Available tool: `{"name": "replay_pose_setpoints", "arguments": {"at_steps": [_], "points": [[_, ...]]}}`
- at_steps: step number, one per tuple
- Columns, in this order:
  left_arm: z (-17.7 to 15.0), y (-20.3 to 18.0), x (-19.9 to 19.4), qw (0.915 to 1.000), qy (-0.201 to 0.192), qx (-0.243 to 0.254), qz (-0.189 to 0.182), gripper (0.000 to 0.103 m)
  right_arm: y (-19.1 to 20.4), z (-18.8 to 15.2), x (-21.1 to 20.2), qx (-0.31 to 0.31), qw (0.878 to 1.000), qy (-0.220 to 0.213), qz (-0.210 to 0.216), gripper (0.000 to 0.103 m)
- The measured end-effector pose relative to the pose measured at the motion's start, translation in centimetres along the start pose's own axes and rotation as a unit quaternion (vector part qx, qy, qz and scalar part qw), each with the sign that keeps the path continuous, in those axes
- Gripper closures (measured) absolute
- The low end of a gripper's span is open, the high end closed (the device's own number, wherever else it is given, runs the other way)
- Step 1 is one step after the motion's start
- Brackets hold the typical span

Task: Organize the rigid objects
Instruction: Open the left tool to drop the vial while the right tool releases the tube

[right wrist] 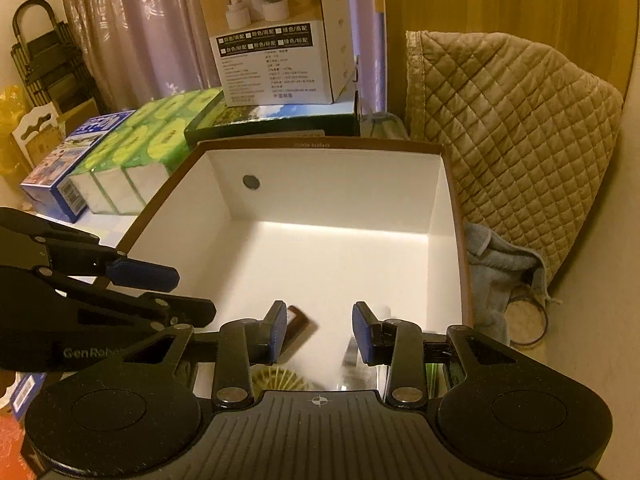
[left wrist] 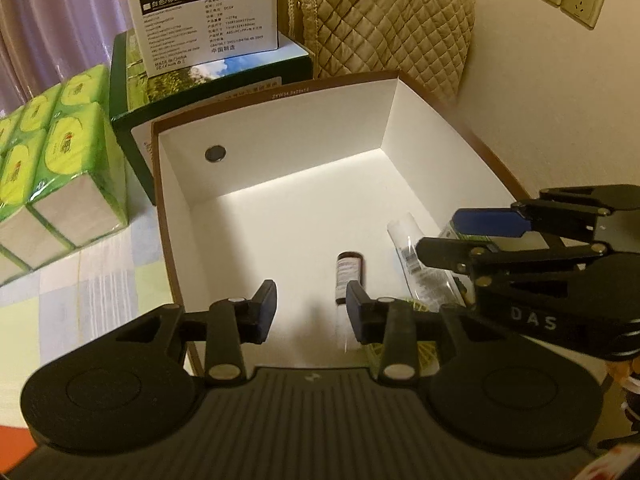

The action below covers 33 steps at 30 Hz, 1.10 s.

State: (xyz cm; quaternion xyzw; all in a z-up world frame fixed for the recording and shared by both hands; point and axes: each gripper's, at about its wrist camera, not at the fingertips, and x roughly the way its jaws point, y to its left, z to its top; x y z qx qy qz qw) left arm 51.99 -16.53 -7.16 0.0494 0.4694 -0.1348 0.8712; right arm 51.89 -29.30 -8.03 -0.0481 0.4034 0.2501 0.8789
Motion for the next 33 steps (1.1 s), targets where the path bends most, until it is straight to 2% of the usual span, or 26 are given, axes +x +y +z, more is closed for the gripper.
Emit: {"name": "replay_pose_setpoints", "arguments": {"at_steps": [13,23,27,33], "points": [[-1.8,-0.7,-2.3,0.9999,-0.002,-0.008,-0.011,0.065,0.2,-2.1,-3.3,0.026,1.0,0.002,0.0,0.069],[-3.1,-1.7,-5.4,0.9997,-0.021,-0.008,-0.009,0.06,0.7,-3.4,-5.7,0.048,0.999,-0.013,-0.008,0.068],[-3.6,-1.9,-6.6,0.9994,-0.03,-0.008,-0.014,0.059,0.6,-3.8,-6.9,0.073,0.997,-0.019,-0.001,0.067],[-4.6,-2.0,-8.5,0.9988,-0.041,-0.006,-0.025,0.059,1.6,-4.6,-8.8,0.087,0.996,-0.026,-0.012,0.065]]}}
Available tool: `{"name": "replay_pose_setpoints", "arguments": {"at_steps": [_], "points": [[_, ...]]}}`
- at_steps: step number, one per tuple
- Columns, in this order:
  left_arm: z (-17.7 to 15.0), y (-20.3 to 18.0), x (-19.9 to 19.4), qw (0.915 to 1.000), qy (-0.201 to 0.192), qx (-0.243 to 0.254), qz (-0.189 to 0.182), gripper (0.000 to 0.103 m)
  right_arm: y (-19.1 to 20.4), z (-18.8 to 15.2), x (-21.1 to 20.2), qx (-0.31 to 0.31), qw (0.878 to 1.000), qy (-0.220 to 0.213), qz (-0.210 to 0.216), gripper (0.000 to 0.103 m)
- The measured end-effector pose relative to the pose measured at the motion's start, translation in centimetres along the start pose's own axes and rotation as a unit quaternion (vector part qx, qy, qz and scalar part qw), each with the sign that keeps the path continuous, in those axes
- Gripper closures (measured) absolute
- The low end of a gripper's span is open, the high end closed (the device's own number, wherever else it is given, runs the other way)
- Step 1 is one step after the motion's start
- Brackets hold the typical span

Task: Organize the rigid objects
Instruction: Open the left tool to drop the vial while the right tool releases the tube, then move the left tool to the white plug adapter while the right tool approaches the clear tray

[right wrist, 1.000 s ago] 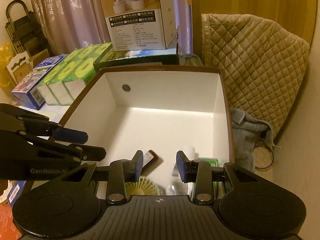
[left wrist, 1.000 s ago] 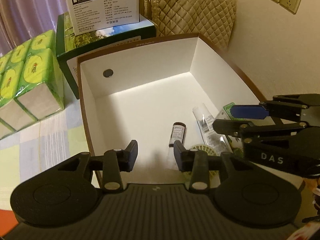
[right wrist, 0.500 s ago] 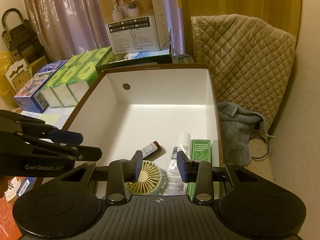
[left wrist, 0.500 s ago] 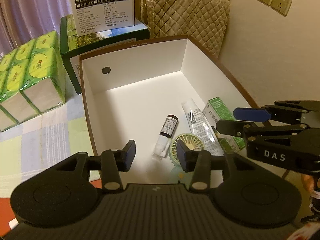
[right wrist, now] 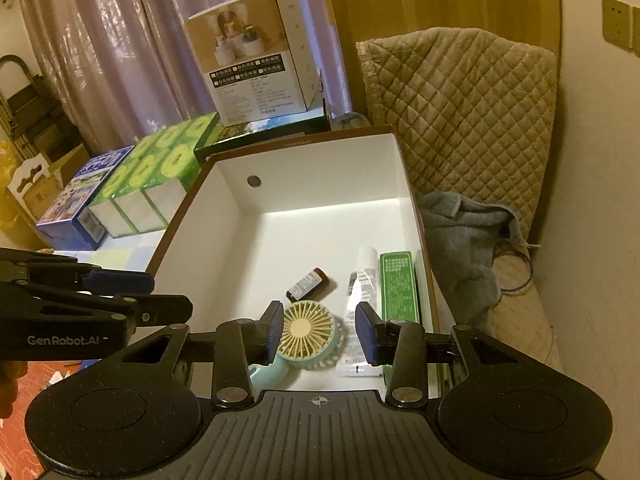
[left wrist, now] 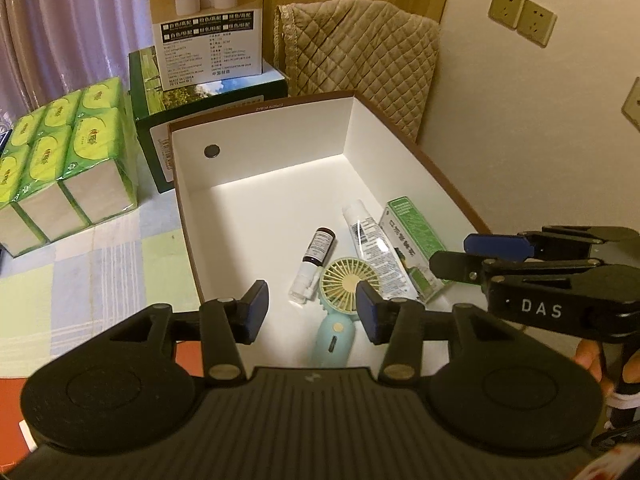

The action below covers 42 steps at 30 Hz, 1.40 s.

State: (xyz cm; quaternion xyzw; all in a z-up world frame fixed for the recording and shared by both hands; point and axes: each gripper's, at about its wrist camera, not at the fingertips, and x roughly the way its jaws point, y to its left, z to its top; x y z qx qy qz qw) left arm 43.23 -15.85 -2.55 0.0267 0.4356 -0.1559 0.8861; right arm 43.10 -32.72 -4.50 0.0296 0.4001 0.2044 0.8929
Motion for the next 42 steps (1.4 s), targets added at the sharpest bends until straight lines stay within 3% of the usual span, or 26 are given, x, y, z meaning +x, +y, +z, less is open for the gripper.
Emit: {"name": "replay_pose_setpoints", "arguments": {"at_steps": [7,13,22,29,37,38,42], "points": [[-1.6,0.4,-3.1,0.9996,-0.018,0.005,-0.021,0.059,1.9,-1.5,-2.8,0.014,0.999,-0.024,-0.025,0.051],[-3.4,1.2,-6.2,0.999,-0.032,0.018,-0.027,0.059,3.6,-2.8,-5.1,0.037,0.998,-0.042,-0.037,0.045],[-6.9,5.3,-10.7,0.9988,-0.045,0.002,-0.022,0.058,6.7,-5.0,-7.9,0.065,0.995,-0.072,-0.036,0.036],[-10.4,10.5,-13.3,0.9983,-0.04,-0.039,0.014,0.058,9.9,-6.9,-7.8,0.05,0.997,-0.049,0.016,0.036],[-15.1,16.3,-15.1,0.9922,-0.024,-0.104,0.065,0.058,14.9,-9.8,-4.7,-0.014,0.997,-0.008,0.07,0.037],[-15.5,16.8,-15.2,0.9912,-0.021,-0.11,0.071,0.058,15.7,-10.1,-4.2,-0.028,0.997,-0.003,0.072,0.038],[-17.7,18.9,-15.5,0.9859,-0.011,-0.136,0.096,0.058,18.0,-10.9,-1.7,-0.053,0.996,0.025,0.071,0.063]]}}
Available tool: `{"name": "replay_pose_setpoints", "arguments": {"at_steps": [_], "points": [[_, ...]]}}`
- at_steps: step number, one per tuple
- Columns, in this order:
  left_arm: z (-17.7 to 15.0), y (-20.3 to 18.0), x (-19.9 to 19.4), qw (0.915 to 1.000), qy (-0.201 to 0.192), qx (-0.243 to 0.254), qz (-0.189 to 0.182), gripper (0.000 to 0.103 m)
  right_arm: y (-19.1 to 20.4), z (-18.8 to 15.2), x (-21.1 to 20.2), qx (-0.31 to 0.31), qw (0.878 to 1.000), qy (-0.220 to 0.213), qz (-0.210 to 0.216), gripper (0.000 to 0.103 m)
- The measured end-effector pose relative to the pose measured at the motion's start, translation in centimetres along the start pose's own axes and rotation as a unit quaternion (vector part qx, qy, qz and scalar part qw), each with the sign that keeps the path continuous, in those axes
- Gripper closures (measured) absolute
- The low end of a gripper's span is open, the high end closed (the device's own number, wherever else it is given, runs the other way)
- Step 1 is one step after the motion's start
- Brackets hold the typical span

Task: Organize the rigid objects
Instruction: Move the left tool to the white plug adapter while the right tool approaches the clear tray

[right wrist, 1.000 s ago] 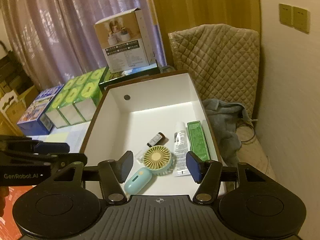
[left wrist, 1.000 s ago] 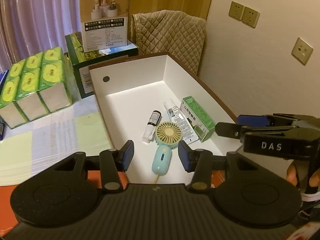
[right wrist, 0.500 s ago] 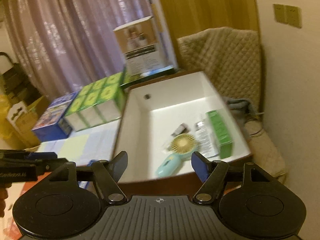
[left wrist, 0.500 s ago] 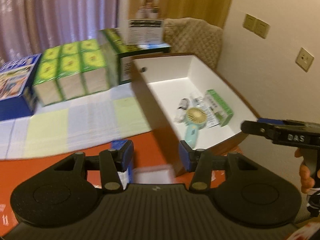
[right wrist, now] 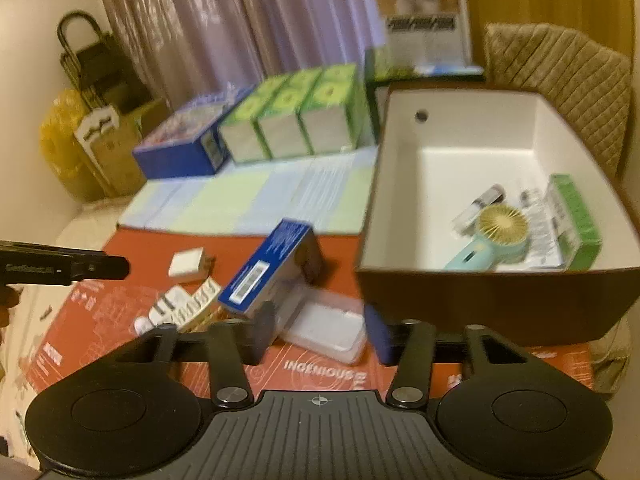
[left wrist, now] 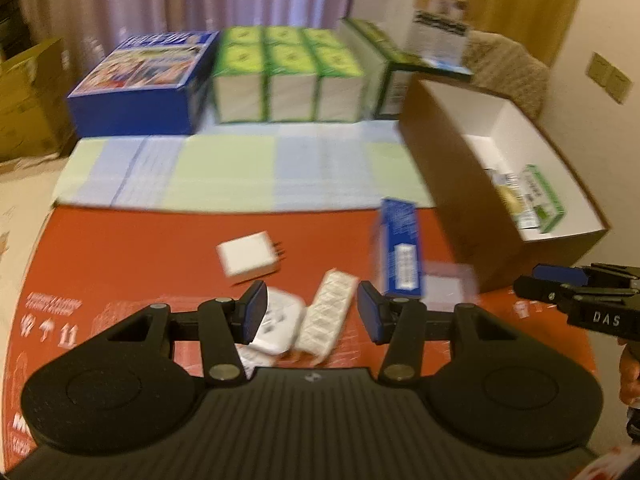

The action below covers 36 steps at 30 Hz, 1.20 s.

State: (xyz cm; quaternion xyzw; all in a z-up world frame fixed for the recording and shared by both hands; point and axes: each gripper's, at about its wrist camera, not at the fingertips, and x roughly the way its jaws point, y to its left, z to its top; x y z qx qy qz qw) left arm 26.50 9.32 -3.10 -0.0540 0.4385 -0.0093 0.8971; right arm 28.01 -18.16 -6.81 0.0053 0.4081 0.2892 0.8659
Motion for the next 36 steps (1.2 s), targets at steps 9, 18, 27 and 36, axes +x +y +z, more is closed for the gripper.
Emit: {"name": "replay_pose_setpoints", "arguments": {"at_steps": [9,18,27,36], "points": [[-2.2,4.2,1.4,0.998,0.014,-0.032,0.053,0.058,1.4,-0.3,5.1,0.004,0.998,0.022,-0.051,0.099],[-3.5,5.7,3.4,0.999,0.039,0.012,0.021,0.059,1.6,-0.6,6.6,0.008,0.998,0.036,-0.059,0.099],[-3.7,4.6,6.9,0.9962,0.061,0.062,-0.009,0.059,1.7,-0.7,7.6,0.018,0.996,0.043,-0.077,0.099],[-3.1,3.7,9.0,0.9924,0.062,0.097,-0.043,0.056,1.8,-0.5,8.3,0.025,0.995,0.043,-0.086,0.099]]}}
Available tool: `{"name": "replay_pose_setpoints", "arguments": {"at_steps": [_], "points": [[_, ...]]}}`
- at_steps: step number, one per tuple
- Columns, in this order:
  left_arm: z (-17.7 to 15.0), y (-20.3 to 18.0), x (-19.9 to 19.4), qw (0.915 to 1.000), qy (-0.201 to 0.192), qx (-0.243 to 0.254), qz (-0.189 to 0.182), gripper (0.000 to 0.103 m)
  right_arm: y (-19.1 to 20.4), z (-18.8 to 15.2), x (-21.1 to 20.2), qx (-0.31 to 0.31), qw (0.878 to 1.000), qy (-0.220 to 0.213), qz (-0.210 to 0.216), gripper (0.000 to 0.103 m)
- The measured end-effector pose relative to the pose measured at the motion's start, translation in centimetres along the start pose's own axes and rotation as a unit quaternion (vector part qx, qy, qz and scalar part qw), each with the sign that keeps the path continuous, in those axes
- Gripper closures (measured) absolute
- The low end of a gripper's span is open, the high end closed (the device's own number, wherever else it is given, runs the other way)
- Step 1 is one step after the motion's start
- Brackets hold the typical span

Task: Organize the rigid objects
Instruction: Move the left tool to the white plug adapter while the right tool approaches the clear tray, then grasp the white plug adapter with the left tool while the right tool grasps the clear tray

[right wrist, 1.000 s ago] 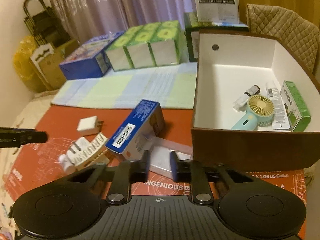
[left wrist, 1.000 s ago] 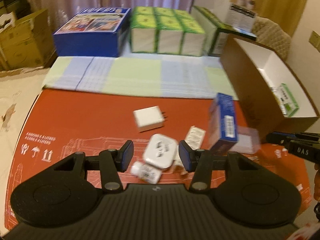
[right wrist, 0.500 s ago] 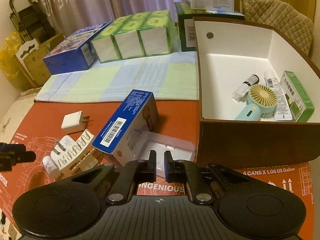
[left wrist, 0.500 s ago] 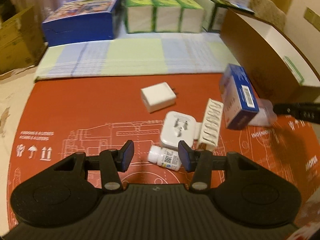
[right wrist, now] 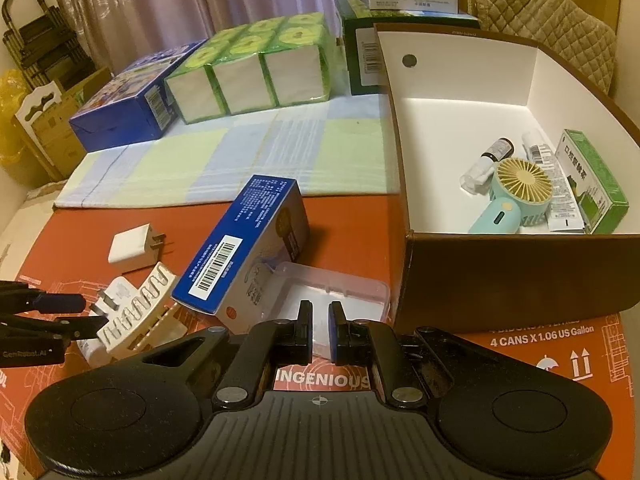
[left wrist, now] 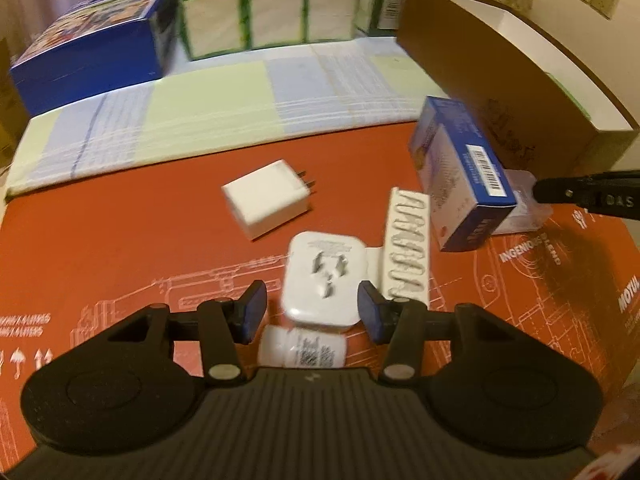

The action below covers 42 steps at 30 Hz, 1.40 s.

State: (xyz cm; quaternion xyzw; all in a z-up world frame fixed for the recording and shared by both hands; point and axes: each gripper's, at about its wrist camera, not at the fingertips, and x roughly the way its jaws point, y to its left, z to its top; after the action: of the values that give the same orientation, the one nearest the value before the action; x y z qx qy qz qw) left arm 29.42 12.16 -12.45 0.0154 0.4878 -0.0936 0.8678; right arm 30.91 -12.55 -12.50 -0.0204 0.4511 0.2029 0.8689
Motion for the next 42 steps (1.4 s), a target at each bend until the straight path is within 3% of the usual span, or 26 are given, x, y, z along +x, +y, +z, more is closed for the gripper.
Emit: {"name": "replay_pose_setpoints", "arguments": {"at_steps": [16,30,36,42], "points": [[1.3,-0.3,2.2,0.9994,0.005,0.032,-0.009,0.059,1.2,1.1,1.6,-0.006,0.999,-0.01,-0.029,0.099],[1.7,0.4,2.3,0.9997,0.007,0.022,-0.012,0.059,2.4,2.3,4.7,0.052,0.992,-0.03,-0.109,0.099],[1.6,0.6,2.3,0.9997,0.006,0.022,-0.013,0.059,1.3,1.8,5.3,0.093,0.99,0.047,-0.097,0.098],[1.4,0.5,2.2,0.9998,0.006,0.019,-0.01,0.059,-1.5,0.4,4.2,0.136,0.986,0.082,-0.042,0.098]]}}
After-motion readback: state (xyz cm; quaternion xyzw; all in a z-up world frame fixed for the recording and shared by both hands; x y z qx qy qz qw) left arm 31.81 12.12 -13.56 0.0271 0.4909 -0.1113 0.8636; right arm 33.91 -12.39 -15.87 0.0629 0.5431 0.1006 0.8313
